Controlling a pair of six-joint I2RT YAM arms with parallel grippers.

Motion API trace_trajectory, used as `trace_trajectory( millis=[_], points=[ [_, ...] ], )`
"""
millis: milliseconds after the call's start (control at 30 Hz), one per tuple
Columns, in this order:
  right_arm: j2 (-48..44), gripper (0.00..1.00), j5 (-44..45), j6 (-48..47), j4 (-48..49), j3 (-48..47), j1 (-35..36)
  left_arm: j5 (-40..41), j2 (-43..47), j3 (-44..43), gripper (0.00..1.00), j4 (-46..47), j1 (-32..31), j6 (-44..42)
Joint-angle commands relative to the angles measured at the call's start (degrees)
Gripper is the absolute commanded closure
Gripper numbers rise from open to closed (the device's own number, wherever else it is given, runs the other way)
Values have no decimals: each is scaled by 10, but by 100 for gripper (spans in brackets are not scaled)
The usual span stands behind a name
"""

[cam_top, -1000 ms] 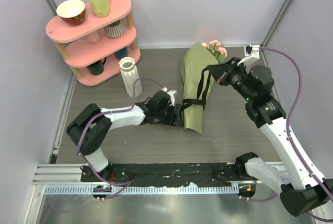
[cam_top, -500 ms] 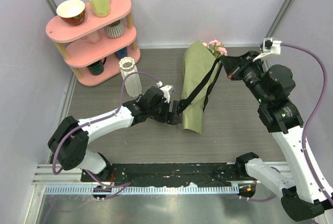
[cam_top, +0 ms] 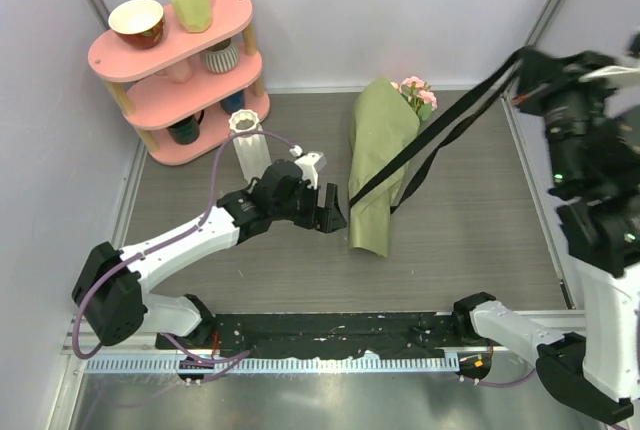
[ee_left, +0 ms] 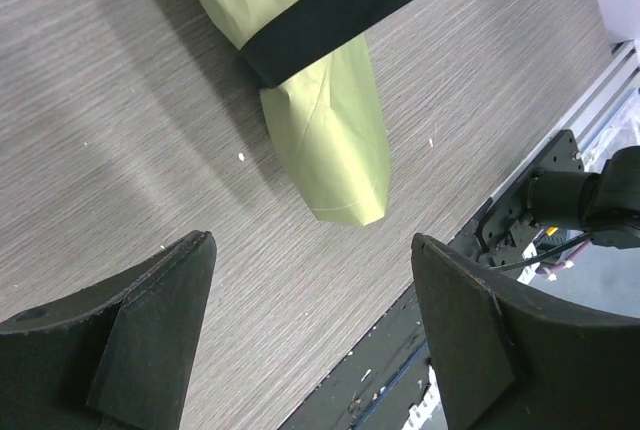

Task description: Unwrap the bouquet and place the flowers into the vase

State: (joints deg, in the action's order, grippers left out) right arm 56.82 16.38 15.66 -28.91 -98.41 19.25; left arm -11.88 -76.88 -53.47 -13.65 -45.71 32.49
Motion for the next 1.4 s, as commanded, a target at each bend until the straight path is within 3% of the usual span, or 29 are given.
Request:
trace_trajectory(
  millis=[0, 200, 333, 433, 667, 767, 867, 933, 1033, 1067, 1200, 1233, 1267, 1367],
  points=[
    [7, 99, 176, -99, -19, -159, 1, 19, 50, -24, 15, -13, 6, -11],
    [12, 99, 280, -176, 16, -280, 0, 22, 80, -28, 12, -30, 12, -21],
    [-20, 99, 319, -215, 69, -253, 2, 16, 82, -26, 12, -28, 20, -23],
    [-49, 99, 353, -209, 71, -168, 15, -10, 49, -42, 14, -15, 39, -6],
    [-121, 99, 544, -197, 113, 232, 17, -42, -30, -114, 18, -14, 44, 5],
    [-174, 99, 600, -91, 109, 348, 17, -43, -37, -126, 18, -20, 43, 5],
    [-192, 99, 627, 47, 34, 392, 17, -41, -35, -124, 18, -18, 44, 6],
    [-187, 99, 625, 163, -57, 397, 11, -40, -35, -123, 18, -19, 44, 6],
    [-176, 99, 604, 224, -91, 448, -24, -39, -43, -124, 18, -22, 44, 7],
    [-172, 99, 561, 248, -92, 478, -45, -39, -49, -124, 18, -20, 45, 8],
    [-131, 99, 384, 291, -92, 545, -222, -56, -77, -138, 16, -22, 54, 15],
    [-116, 99, 352, 293, -92, 564, -303, -60, -84, -143, 16, -23, 55, 16],
    [-113, 99, 301, 297, -92, 573, -334, -59, -92, -150, 16, -25, 56, 18],
    [-129, 97, 292, 302, -92, 586, -350, -58, -134, -167, 16, -24, 66, 23]
  ],
)
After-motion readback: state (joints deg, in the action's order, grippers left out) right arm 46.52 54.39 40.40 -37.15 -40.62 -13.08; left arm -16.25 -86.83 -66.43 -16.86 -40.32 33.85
